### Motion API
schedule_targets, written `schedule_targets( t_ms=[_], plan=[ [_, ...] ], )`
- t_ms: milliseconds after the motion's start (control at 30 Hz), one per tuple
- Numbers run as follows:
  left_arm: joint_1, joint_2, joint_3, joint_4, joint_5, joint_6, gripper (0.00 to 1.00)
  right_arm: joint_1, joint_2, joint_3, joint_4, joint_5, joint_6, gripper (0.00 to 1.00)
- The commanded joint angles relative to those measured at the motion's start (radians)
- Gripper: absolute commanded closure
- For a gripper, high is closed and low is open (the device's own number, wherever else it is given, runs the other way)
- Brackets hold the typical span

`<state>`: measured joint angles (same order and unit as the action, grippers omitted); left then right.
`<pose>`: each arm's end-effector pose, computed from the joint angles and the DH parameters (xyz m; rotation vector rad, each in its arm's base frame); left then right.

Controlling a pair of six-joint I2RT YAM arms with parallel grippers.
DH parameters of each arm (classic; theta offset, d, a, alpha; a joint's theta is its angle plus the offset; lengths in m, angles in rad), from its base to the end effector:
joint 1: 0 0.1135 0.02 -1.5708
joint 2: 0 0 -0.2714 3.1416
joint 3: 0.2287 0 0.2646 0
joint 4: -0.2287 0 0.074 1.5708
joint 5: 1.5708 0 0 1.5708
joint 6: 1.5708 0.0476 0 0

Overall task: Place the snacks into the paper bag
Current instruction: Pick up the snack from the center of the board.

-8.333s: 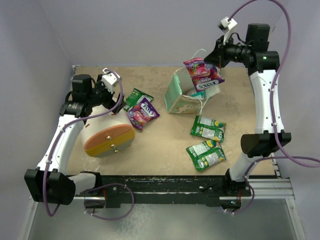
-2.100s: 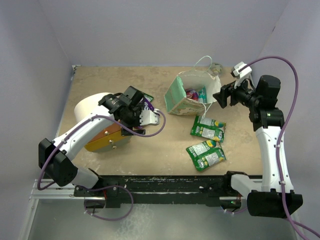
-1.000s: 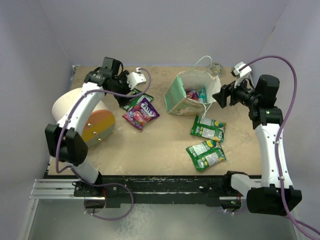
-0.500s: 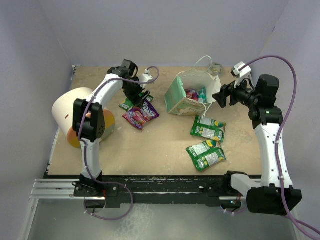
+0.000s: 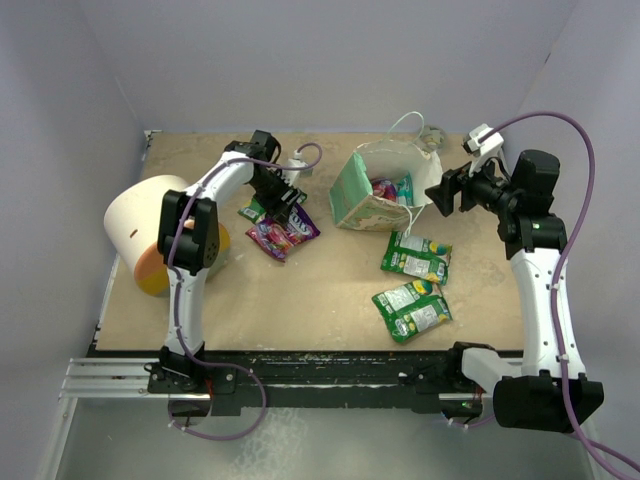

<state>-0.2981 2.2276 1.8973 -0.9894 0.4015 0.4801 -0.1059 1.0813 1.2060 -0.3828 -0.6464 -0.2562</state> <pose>0.4517 -0.1582 0.1875 1.1322 2.5712 -0.5370 0.2506 0.0022 0.4160 -0.5753 1.6928 0.3303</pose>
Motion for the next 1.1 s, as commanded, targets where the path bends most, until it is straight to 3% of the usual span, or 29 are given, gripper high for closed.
schedule_targets(
  t_ms=[0,400,833,1067],
  plan=[
    [-0.003,-0.004,-0.044,0.040,0.049,-0.013,0.34,-0.004,-0.016,0.020,0.030,-0.014,0.006,0.24],
    [-0.003,-0.054,-0.139,0.121,0.059,0.019,0.65,-0.005,-0.006,0.023,0.027,-0.012,0.006,0.24],
    [-0.003,-0.158,-0.164,0.080,0.130,0.079,1.00,-0.005,0.015,0.047,0.014,-0.017,0.002,0.23],
    [-0.004,-0.326,-0.288,0.136,0.179,0.135,1.00,0.022,0.054,0.135,-0.071,-0.053,-0.100,0.24]
  ],
)
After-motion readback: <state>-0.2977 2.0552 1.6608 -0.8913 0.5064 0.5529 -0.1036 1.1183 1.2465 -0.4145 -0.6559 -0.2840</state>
